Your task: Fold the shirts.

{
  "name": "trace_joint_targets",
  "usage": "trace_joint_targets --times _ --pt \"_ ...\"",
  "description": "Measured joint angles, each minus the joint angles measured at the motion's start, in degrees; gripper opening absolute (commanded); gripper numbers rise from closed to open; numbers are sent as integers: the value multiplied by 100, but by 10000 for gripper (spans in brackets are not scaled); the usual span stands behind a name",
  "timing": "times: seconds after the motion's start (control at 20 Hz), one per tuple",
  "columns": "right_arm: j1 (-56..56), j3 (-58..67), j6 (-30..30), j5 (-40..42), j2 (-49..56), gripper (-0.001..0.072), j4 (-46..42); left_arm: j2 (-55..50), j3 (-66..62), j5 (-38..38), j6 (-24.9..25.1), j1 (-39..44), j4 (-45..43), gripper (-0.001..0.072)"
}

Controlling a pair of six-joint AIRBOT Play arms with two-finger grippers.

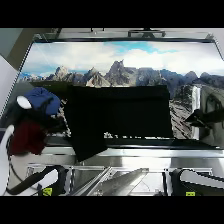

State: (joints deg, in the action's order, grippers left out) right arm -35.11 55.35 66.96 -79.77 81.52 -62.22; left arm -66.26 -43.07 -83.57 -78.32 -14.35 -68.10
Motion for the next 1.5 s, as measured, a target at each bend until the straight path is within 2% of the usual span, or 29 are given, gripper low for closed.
trace_joint_targets --times 0.15,0.35,0.55,0.8,0.85,0.9,0.95,1.1,1.2,1.25,1.4,1.5 --pt "63 -575 -210 297 -42 393 175 551 1073 348 87 -79 299 345" --pt "251 -903 -361 595 -39 393 337 824 1646 874 155 -114 529 344" --pt "393 -988 -402 667 -35 394 433 442 1794 1283 334 -125 702 343" --pt "446 -1016 -450 706 -31 394 496 -382 1464 1158 487 -125 890 341" --pt "450 -1016 -481 713 -15 394 549 -514 1353 1161 540 -122 953 303" --pt "463 -1016 -503 719 9 394 605 -616 1261 1226 612 -125 1032 102" --pt "492 -1016 -518 717 48 394 667 -708 1172 1429 730 -125 1130 31" --pt "688 -1014 -555 619 234 393 811 -894 940 1502 1005 -125 1528 31" --pt "881 -1014 -557 546 382 383 852 -933 791 1252 1099 -125 1735 31" --pt "975 -1012 -560 503 457 331 883 -942 713 1143 1137 -122 1814 31" --pt "1200 -1016 -603 474 601 29 828 -848 494 815 1182 -125 1928 30" --pt "1257 -994 -658 350 605 25 763 -634 339 634 1202 -170 1956 30"
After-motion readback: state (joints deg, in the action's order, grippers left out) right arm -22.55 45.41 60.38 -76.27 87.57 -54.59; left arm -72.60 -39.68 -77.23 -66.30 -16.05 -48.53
